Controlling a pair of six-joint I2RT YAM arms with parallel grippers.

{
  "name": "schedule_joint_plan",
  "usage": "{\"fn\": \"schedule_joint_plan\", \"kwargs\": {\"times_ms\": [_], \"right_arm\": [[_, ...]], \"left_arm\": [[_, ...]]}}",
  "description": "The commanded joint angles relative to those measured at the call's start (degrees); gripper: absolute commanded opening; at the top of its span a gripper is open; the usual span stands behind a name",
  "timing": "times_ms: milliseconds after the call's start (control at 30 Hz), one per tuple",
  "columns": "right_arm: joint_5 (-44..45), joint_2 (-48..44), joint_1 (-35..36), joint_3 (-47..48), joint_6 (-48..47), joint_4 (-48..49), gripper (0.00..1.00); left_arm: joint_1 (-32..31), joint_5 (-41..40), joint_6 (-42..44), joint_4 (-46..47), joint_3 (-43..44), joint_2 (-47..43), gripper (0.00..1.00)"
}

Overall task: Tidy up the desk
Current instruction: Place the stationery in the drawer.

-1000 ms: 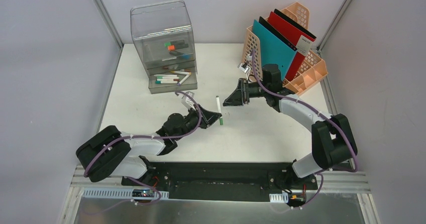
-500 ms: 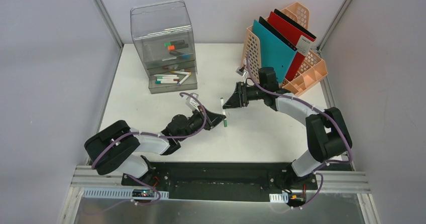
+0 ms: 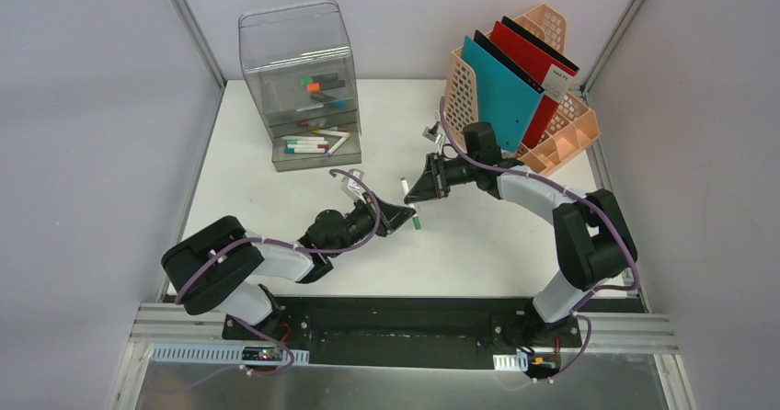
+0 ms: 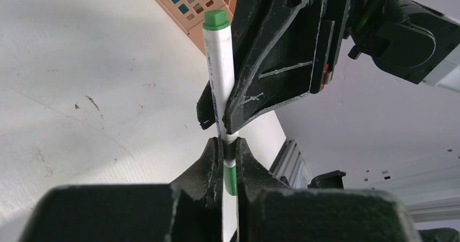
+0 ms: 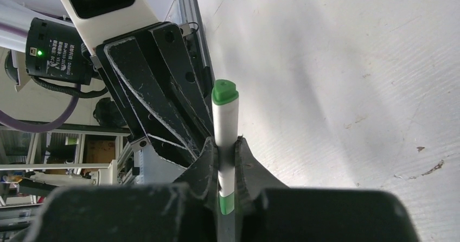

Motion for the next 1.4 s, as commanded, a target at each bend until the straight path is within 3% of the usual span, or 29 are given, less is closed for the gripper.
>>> {"fn": "schedule_joint_plan", "kwargs": {"times_ms": [0,33,267,367,433,533,600,800,1033,1167,1367], "right_arm": [[-2.85,-1.85,0.91,3.96,-4.28,-7.0,0.0],[-3.01,-1.82,0.9,4.7,-5.84,-9.06,0.0],[2.79,-3.19,0.9,9.4,-22.71,-24.55,0.0],[8.14,-3.88,1.14,10.58,-30.0,-28.3,0.0],[12.87,-4.03,1.91,11.4,-34.05,-30.53,0.0],[19.73,-3.21,4.28,14.08,-42.37,-35.19,0.0],[25.35,-1.73,6.57,17.88,-48.7,-39.93,0.0],[38.57,7.0,13.26,33.84,-62.08,-52.35,0.0],[53.42,21.62,20.07,56.09,-70.86,-58.27,0.0],[62.43,26.82,23.94,62.63,-75.49,-54.37,0.0],[69.27,29.67,26.72,61.68,-78.07,-38.21,0.0]], "left_arm": [[-0.61,-0.62,1.0,4.58,0.71,0.89,0.0],[-0.65,-0.3,1.29,4.69,0.62,0.89,0.01],[-0.56,-0.03,8.28,2.15,-2.94,-4.0,0.61],[-0.47,-0.33,15.49,-3.92,-5.73,-11.1,0.76],[-0.39,-2.61,19.15,-12.91,-6.59,-18.63,0.82],[-0.28,-7.73,25.49,-38.44,-4.28,-32.01,0.92],[-0.29,-12.01,29.24,-50.35,-2.63,-41.55,0.98],[0.01,-21.71,35.61,-60.28,-3.58,-55.75,0.99],[0.08,-22.6,37.55,-66.34,1.19,-58.3,0.99],[0.05,-22.75,38.47,-71.6,5.27,-58.92,0.98],[0.05,-23.5,38.84,-76.25,7.35,-64.6,0.95]]}}
